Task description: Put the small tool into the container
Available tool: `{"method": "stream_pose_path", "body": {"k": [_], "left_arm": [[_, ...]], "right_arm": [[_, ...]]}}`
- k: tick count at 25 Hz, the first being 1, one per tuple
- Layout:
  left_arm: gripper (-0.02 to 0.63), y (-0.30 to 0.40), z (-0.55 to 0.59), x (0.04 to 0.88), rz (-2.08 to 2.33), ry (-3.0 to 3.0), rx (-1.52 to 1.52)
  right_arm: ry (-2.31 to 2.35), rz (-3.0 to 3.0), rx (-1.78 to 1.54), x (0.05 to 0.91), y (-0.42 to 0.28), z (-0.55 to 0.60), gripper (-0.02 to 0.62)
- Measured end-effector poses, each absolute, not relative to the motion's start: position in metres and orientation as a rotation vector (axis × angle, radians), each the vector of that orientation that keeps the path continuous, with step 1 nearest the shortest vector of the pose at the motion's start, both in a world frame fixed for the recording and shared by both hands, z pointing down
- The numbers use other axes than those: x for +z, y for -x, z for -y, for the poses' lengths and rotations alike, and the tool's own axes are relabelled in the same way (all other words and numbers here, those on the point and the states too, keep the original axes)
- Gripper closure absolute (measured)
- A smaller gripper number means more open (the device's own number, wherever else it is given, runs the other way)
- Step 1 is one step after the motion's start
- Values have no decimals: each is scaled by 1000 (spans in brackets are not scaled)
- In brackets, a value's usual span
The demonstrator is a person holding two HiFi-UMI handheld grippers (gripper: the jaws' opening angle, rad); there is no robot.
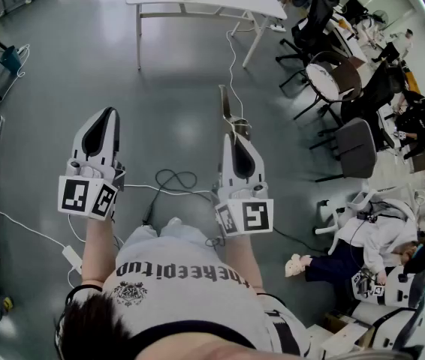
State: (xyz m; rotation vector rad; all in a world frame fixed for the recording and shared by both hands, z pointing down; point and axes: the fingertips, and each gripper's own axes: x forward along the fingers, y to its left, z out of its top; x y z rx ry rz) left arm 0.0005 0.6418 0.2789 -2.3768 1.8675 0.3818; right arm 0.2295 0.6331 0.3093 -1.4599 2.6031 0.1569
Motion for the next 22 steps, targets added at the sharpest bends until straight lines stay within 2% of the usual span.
{"method": "stream_pose_path", "body": {"k": [22], "left_arm": [[591,-39,-654,274,-1882,2343,372]], "right_arm": [[1379,-2549,88,307,-271,-635,581]]}}
